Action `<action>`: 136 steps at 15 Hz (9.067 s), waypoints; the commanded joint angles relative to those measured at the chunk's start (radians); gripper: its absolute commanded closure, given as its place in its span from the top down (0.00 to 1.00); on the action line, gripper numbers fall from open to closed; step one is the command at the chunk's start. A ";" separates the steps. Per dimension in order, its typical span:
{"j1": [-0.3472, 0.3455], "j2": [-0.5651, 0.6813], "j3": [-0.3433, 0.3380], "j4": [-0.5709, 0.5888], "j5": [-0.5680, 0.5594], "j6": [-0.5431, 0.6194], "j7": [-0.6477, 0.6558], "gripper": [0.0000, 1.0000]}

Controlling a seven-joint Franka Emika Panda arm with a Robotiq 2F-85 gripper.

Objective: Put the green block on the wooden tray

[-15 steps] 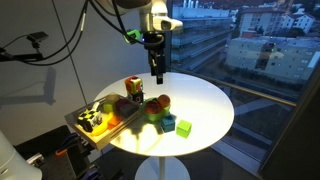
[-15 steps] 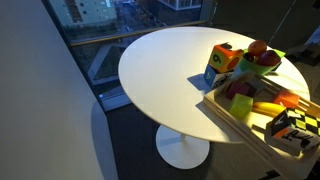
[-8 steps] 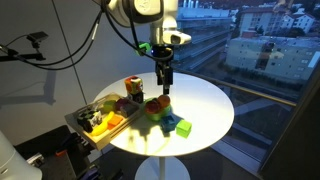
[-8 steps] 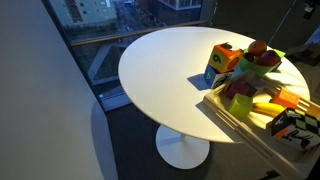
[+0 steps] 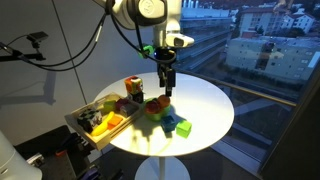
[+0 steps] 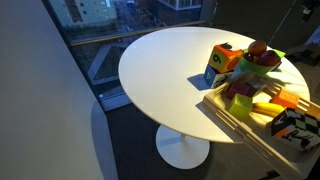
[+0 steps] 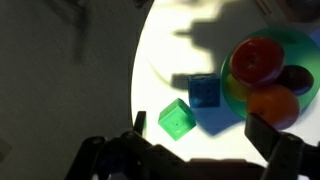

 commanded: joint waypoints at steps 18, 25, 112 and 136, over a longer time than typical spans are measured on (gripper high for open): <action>-0.021 0.130 -0.033 0.089 0.004 0.049 -0.189 1.00; -0.050 0.209 -0.024 0.141 -0.004 0.101 -0.484 1.00; 0.008 -0.111 0.070 -0.330 -0.064 0.354 -0.800 0.34; 0.078 -0.183 0.069 -0.386 -0.041 0.336 -0.816 0.34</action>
